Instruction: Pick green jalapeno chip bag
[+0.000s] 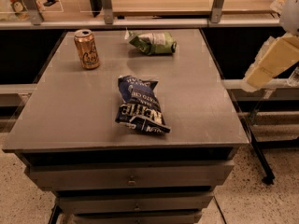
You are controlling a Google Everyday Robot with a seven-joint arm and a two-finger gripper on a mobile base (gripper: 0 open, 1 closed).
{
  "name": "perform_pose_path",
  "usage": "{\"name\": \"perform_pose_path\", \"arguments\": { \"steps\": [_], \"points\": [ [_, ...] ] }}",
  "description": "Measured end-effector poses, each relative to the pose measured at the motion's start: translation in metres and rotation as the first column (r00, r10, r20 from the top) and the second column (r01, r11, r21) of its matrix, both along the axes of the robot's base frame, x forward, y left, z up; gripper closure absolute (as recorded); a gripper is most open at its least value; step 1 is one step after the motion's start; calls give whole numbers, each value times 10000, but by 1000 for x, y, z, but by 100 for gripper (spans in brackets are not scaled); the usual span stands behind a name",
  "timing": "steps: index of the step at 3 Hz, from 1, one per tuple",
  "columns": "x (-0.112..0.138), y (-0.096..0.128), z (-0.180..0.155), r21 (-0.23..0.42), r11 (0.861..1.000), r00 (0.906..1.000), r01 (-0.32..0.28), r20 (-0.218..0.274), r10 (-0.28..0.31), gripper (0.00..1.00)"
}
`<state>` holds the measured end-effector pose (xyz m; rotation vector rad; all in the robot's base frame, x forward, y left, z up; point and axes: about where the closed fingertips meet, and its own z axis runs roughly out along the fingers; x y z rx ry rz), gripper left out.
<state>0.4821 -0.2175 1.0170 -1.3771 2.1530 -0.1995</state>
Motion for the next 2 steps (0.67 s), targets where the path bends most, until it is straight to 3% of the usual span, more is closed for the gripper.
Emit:
{"name": "perform_pose_path", "arguments": {
  "steps": [1,2],
  "points": [
    [16,-6,5,881,9918,9942,921,479,-966,0],
    [33,-5,14,1761,9759,9850,1290,910,-1467,0]
  ]
}}
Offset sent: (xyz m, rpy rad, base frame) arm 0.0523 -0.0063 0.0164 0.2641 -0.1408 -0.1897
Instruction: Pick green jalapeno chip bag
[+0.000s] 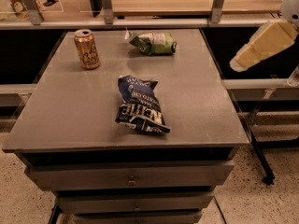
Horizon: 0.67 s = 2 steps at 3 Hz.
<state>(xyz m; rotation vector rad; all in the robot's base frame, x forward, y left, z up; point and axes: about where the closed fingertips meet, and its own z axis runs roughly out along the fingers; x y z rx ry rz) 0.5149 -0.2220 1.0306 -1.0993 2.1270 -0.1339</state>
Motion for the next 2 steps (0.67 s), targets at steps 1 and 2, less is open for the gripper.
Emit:
{"name": "perform_pose_path", "arguments": {
  "steps": [1,2],
  "points": [
    [0,0,0,0,10000,10000,0,0,0,0],
    [4,4,0,-180,9995,9996,-270,2,270,0]
  ]
}}
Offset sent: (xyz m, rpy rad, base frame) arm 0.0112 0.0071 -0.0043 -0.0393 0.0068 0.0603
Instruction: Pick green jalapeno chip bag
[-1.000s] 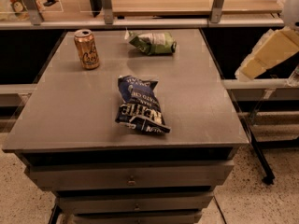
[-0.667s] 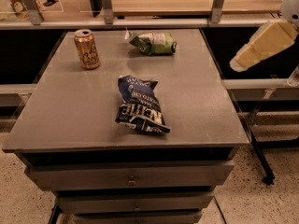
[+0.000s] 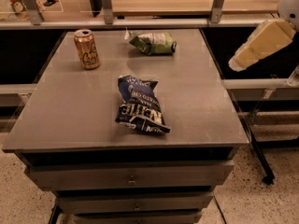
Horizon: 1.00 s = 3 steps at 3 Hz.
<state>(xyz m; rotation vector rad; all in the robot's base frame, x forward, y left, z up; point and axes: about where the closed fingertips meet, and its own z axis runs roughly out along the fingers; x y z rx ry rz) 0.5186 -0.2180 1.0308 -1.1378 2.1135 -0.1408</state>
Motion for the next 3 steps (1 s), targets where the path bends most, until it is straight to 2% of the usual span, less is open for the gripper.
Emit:
{"name": "perform_pose_path", "arguments": {
  "steps": [1,2,3],
  "points": [
    [20,11,-3,322,9961,9966,-825,29,824,0],
    [46,28,-13,578,9834,9848,-1721,-125,1731,0],
    [70,42,-26,810,9632,9662,-2562,-92,2578,0]
  ]
}}
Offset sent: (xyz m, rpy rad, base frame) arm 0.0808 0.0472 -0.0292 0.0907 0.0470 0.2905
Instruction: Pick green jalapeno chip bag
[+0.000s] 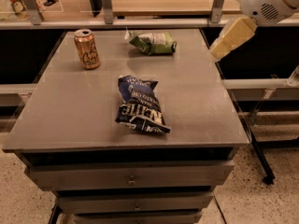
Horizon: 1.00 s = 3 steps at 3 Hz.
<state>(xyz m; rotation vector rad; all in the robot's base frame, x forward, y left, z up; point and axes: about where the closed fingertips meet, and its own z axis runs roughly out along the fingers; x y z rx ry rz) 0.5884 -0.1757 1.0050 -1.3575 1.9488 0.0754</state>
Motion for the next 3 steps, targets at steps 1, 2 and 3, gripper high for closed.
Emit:
{"name": "perform_pose_path", "arguments": {
  "steps": [1,2,3],
  "points": [
    [22,11,-13,255,9980,9984,-570,1,570,0],
    [45,18,-24,555,9941,9956,-933,-34,936,0],
    [66,20,-34,1179,9869,9932,-1098,-243,1135,0]
  ]
}}
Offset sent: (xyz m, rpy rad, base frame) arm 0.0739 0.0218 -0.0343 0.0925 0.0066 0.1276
